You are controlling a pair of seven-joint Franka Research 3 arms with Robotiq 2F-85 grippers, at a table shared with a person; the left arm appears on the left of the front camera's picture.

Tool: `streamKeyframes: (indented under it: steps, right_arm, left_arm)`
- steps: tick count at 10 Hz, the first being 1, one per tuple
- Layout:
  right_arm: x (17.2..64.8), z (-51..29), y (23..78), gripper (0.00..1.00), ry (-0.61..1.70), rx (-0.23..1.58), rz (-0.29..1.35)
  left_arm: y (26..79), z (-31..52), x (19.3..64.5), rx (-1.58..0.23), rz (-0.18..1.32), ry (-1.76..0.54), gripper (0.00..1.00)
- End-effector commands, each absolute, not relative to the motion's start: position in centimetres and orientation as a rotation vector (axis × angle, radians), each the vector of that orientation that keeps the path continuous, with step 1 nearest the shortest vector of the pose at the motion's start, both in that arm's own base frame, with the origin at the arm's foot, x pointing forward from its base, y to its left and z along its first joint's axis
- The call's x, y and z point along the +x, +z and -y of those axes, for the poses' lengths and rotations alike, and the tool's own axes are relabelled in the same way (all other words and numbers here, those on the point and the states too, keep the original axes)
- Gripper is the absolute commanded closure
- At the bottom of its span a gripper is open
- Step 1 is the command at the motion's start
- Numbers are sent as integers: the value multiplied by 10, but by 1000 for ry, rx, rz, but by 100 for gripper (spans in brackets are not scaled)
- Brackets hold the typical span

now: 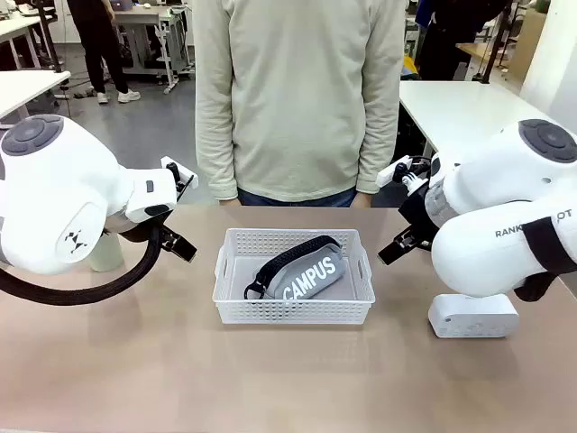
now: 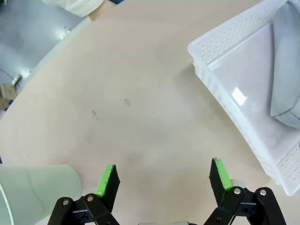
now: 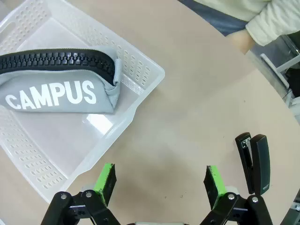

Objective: Efficiently arrange items inside the basket to fit them all.
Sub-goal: Pick up the Digital clock and place it inside the Organizing basket.

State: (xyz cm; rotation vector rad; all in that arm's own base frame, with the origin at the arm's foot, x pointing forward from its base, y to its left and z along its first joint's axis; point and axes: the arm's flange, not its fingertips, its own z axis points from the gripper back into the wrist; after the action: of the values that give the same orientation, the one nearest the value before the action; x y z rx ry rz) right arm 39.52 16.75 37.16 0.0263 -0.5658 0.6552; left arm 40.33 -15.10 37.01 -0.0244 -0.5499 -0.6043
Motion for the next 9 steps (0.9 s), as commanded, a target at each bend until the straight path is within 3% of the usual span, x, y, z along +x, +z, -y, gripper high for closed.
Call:
streamKeyframes:
  steps: [1, 9]
  right_arm:
    - [395, -168, 372, 0, 655, 26, 566]
    - [395, -168, 372, 0, 655, 26, 566]
  left_arm:
    - [370, 151, 403, -24, 550, -604, 0]
    - [370, 151, 403, -24, 550, -604, 0]
